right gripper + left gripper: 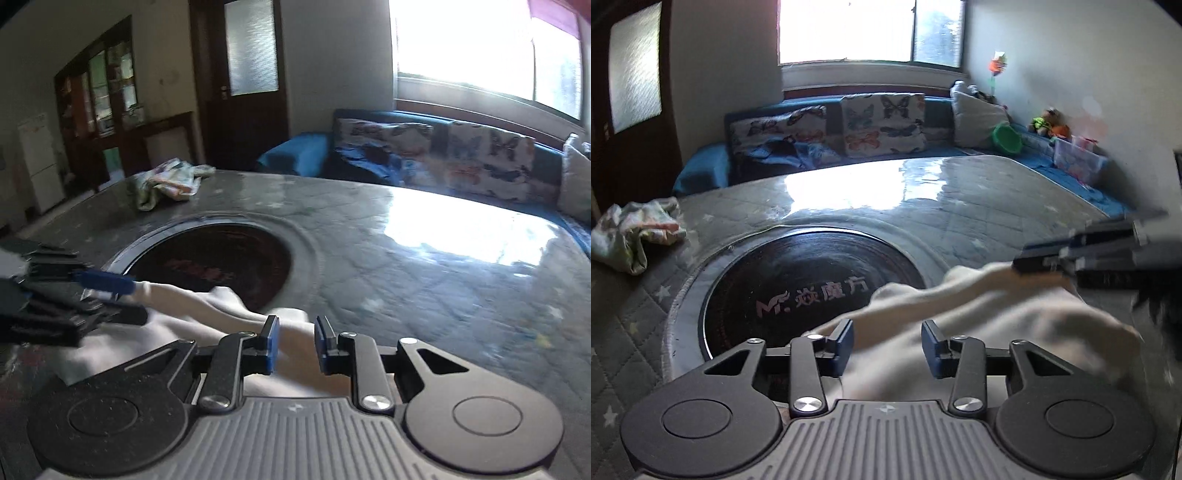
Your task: Fold clothes
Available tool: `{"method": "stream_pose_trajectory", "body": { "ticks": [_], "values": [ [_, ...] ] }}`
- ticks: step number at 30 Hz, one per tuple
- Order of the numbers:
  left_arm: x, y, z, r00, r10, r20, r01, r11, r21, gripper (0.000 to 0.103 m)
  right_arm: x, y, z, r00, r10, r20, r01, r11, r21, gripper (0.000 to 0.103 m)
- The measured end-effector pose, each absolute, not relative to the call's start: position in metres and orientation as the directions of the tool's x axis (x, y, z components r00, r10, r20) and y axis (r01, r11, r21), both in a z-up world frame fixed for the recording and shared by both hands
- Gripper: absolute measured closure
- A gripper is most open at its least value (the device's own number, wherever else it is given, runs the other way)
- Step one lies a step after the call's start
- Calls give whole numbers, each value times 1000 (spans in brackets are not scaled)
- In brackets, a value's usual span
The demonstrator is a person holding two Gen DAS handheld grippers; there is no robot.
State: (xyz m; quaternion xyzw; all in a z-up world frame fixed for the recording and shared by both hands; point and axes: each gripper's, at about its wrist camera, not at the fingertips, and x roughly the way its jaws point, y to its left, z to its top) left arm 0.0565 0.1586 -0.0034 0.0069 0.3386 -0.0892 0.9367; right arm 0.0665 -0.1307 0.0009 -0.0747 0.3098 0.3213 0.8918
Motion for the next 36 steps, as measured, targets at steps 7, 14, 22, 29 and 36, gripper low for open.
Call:
{"method": "stream_pose_trajectory", "body": {
  "ticks": [7, 14, 22, 29, 36],
  "values": [
    [89, 151, -19, 740, -145, -657, 157, 987, -41, 65, 79, -96, -23, 583, 506, -636, -624, 780, 48, 83],
    [101, 151, -33, 720, -115, -684, 132, 991, -28, 62, 83, -95, -33, 585, 489, -647, -606, 794, 52, 82],
    [101, 154, -32, 726, -119, -678, 124, 991, -41, 60, 86, -86, -35, 579, 484, -656, -615, 788, 39, 69],
    [77, 163, -11, 766, -138, -627, 112, 990, -81, 60, 66, -90, -19, 576, 517, -634, -646, 763, 35, 67],
    [70, 176, -20, 748, -92, -657, 71, 996, -59, 62, 53, -73, -26, 539, 540, -646, -687, 726, 34, 65]
  ]
}}
